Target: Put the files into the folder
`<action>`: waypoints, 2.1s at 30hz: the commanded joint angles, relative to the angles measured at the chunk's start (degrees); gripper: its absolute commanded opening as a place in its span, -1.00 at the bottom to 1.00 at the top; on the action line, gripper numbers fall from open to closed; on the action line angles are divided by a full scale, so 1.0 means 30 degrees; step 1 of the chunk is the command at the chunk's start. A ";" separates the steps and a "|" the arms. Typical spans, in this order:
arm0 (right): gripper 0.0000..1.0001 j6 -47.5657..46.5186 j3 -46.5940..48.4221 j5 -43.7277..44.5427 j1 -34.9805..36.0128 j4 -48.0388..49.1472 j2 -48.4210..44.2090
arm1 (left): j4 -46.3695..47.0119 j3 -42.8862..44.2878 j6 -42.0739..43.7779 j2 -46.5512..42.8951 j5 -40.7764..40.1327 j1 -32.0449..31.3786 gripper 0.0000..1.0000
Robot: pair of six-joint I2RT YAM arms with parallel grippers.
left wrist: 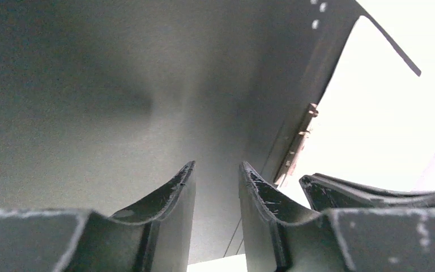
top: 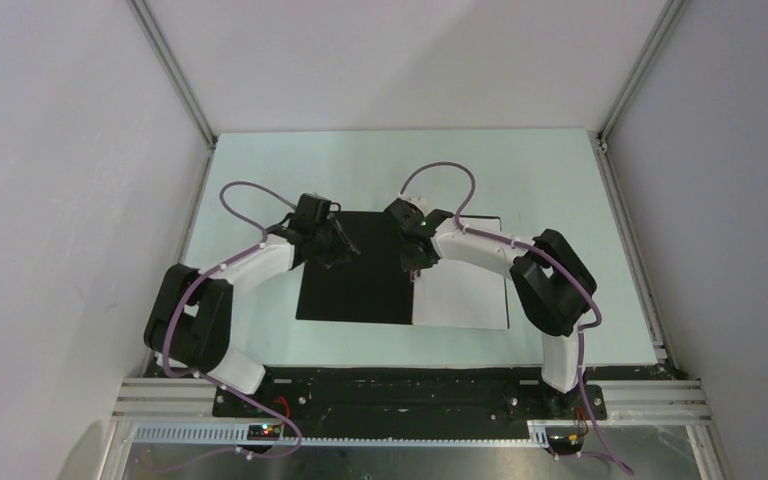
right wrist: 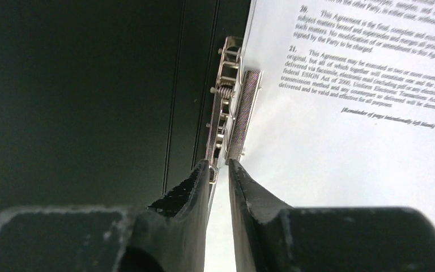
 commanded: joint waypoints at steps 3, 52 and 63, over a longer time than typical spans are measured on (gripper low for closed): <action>-0.52 0.0594 0.1636 0.1993 0.0170 -0.0668 0.0839 | -0.0133 0.0745 0.1576 -0.1530 0.0709 0.0287 -0.19; -1.00 -0.1818 -0.0006 -0.1006 -0.1451 0.0170 -0.2660 | -0.1406 -0.2509 0.6355 -0.3319 0.4173 0.5809 0.70; -1.00 -0.1605 -0.0272 -0.1785 -0.2067 0.0002 -0.3484 | -0.0636 -0.3025 0.5892 -0.3779 0.6602 0.5901 0.90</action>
